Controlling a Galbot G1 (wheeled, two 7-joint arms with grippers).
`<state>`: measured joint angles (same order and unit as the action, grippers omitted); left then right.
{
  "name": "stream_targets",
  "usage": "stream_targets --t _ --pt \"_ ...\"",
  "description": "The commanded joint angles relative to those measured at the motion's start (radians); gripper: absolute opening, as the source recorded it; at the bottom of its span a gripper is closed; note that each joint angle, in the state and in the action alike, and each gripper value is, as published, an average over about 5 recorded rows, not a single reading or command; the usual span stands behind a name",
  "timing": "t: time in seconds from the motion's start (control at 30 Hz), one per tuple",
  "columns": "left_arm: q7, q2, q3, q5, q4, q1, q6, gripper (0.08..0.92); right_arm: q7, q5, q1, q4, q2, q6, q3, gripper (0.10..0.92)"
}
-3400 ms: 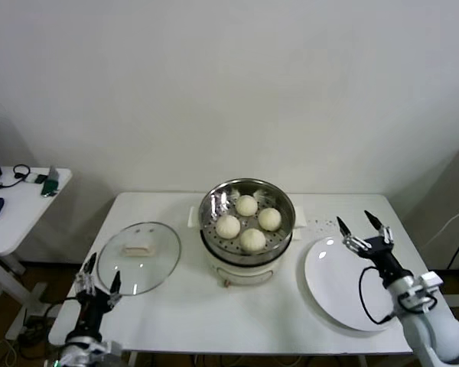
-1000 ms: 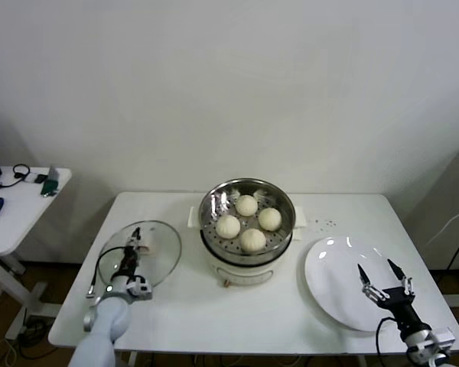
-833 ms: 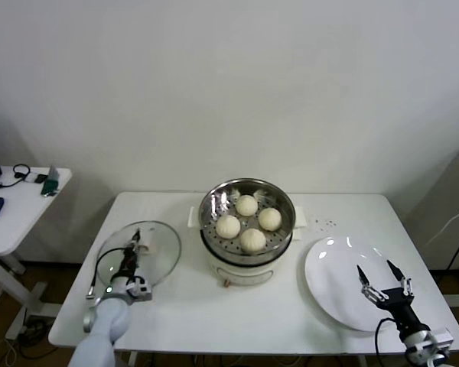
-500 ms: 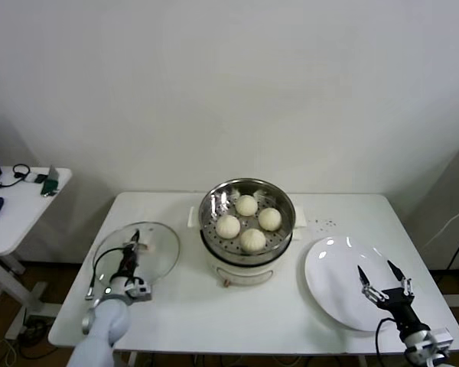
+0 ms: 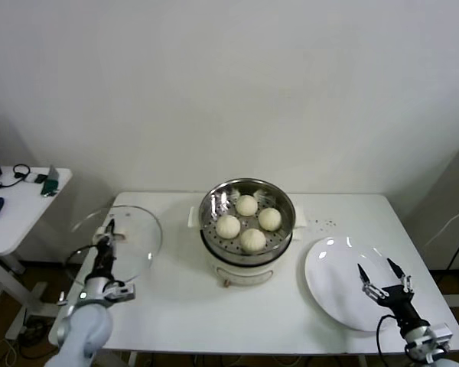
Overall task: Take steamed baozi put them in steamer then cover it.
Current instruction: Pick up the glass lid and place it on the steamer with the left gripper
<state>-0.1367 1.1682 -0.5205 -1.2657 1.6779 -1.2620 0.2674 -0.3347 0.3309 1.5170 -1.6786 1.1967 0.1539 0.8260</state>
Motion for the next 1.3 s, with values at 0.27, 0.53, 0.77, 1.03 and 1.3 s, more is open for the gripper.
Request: stream_targets --t 0.27,0.53,0.77,1.03,1.3 --pt "0.056 -0.309 0.075 0.220 0.528 -0.147 0.326 0.150 0.009 -0.020 -0.084 0.055 -0.026 -0.007 -0.059 0.823" --pt "0.210 -0.298 0.415 0.159 0.490 0.158 0.459 0.150 0.016 -0.042 -0.122 0.070 -0.016 -0.015 -0.091 0.823" --pt "0.303 -0.086 0.614 0.053 0.362 0.366 0.518 0.150 0.019 -0.059 -0.134 0.086 -0.003 -0.013 -0.094 0.823" --pt "0.317 0.043 0.695 0.014 0.207 0.449 0.518 0.150 0.019 -0.061 -0.128 0.087 0.000 -0.013 -0.071 0.823" --pt "0.311 0.223 0.753 -0.021 0.074 0.500 0.518 0.150 0.019 -0.063 -0.118 0.084 -0.005 -0.013 -0.046 0.823"
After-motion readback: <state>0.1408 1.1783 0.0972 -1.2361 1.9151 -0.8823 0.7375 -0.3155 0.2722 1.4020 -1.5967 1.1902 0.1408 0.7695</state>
